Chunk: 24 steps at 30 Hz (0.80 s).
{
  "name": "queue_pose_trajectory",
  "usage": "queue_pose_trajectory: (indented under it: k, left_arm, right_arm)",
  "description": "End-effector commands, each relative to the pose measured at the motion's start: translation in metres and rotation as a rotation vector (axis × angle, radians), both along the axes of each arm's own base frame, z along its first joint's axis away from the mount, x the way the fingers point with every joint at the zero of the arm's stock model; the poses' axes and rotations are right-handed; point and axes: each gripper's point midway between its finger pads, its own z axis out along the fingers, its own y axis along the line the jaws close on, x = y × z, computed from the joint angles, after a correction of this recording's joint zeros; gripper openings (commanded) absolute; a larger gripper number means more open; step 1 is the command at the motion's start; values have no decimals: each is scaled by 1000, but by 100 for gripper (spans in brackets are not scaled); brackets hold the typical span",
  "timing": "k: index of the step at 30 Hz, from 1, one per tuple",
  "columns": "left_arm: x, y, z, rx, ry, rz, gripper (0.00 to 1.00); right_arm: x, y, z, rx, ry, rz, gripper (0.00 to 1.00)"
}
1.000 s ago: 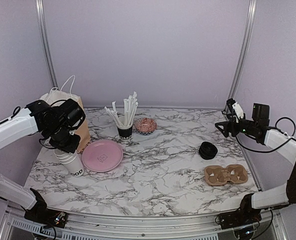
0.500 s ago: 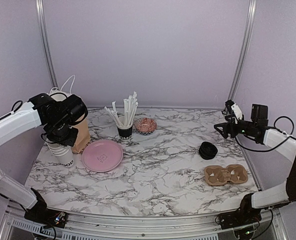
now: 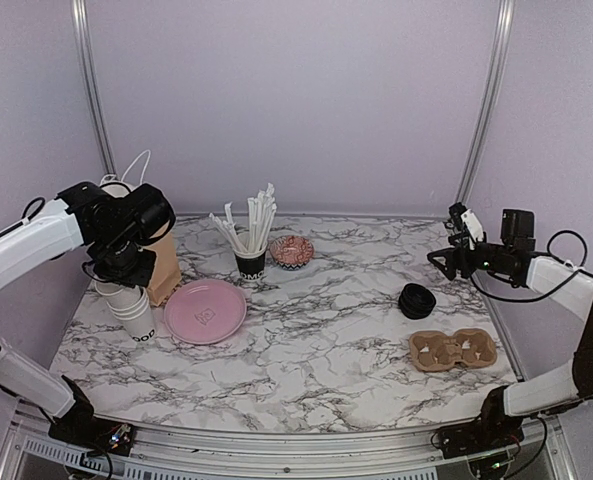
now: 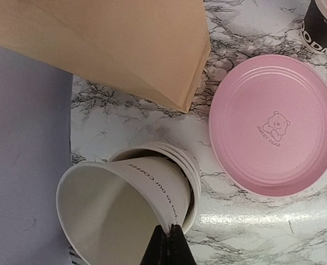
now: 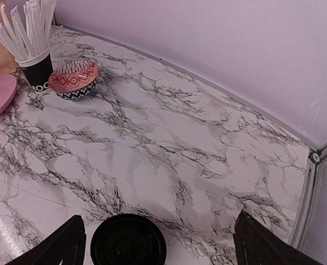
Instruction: Pack the takeout coffee
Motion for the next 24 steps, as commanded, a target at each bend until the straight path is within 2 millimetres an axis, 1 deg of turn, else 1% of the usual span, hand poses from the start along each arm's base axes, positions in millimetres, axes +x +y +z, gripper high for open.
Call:
queue_pose_trajectory:
  k: [1,2,3,4,7,10,12,14,15,18,20,22,24]
  left_arm:
    - [3,14,8,130,1,30,0]
    - [1,0,2,33,36,6,0]
    - [3,-9,6,-7,0,-1,0]
    - [5,-8,11,12,-28,-4,0]
    - [6,12,18,143,-29,33,0]
    - [4,5,23,96,-28,23,0]
    - [3,6,37,84,-54,28,0]
    - [0,10,53,73,-75,46,0]
    - [-1,8,63,48,-88,46,0]
    - [-11,1,88,-62,-118,21,0]
    - [-19,-6,103,-155,-137,4,0]
    - [-26,-16,115,-235,-144,-27,0]
    - [-28,-25,123,-265,-160,-57,0]
  right_arm:
    - [4,5,14,-3,-31,31,90]
    - [4,5,14,-4,-29,30,90]
    - [4,5,14,-3,-30,31,90]
    - [4,5,13,-3,-27,33,90]
    - [4,6,12,-5,-21,37,90]
    - [4,7,11,-6,-19,39,90]
    - [4,7,11,-7,-18,41,90]
    - [4,7,11,-9,-18,42,90]
    - [4,8,10,-10,-18,44,90]
    - [3,9,11,-9,-19,51,90]
    - [2,11,15,-2,-28,59,89]
    - [-1,13,19,6,-41,68,89]
    - [-2,14,19,8,-46,74,90]
